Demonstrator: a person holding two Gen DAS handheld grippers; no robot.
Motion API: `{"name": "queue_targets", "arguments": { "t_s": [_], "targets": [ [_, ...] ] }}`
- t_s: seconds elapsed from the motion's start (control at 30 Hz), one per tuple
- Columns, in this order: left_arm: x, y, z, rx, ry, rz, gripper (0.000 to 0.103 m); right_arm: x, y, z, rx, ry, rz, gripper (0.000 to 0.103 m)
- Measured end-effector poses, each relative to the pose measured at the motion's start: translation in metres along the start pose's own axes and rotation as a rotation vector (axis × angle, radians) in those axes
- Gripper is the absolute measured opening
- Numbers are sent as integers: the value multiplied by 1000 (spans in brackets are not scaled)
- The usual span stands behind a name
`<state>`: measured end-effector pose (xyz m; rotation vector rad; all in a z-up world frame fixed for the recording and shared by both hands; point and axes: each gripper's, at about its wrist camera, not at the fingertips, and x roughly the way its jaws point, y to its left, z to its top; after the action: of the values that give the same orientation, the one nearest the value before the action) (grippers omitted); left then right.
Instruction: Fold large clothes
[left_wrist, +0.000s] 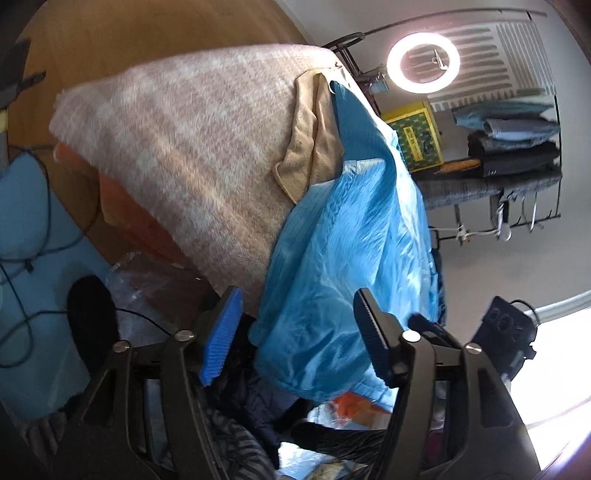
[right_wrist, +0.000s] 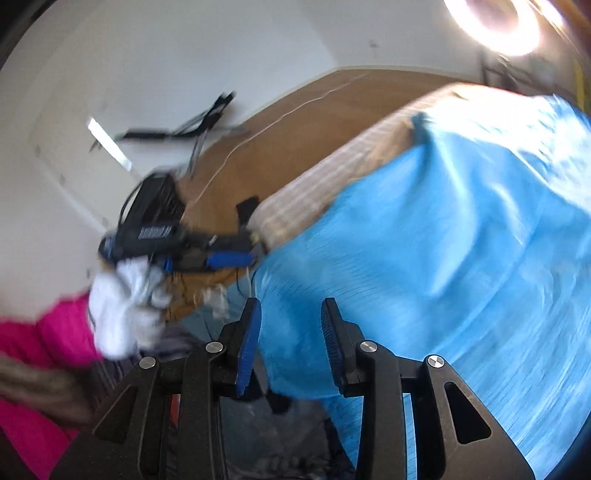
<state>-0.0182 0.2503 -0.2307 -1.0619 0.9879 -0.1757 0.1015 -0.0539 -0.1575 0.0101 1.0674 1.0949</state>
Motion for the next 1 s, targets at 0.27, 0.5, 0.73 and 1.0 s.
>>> {"name": "queue_targets", "arguments": {
  "t_s": [0.27,0.5,0.73,1.0],
  "targets": [
    [30,9,-11,-23,12,1,68,59,8,4,-69,123,-177,32],
    [49,6,-23,-26,57,-40,38,65,-3,4,-58,128,-168,32],
    [28,-47,-43,160,-1,-74,11,63,-7,-2,-61,124,-161,32],
    [36,-50,-35,145,-25,-42,6,63,-6,-4,-55,123,-154,32]
  ]
}}
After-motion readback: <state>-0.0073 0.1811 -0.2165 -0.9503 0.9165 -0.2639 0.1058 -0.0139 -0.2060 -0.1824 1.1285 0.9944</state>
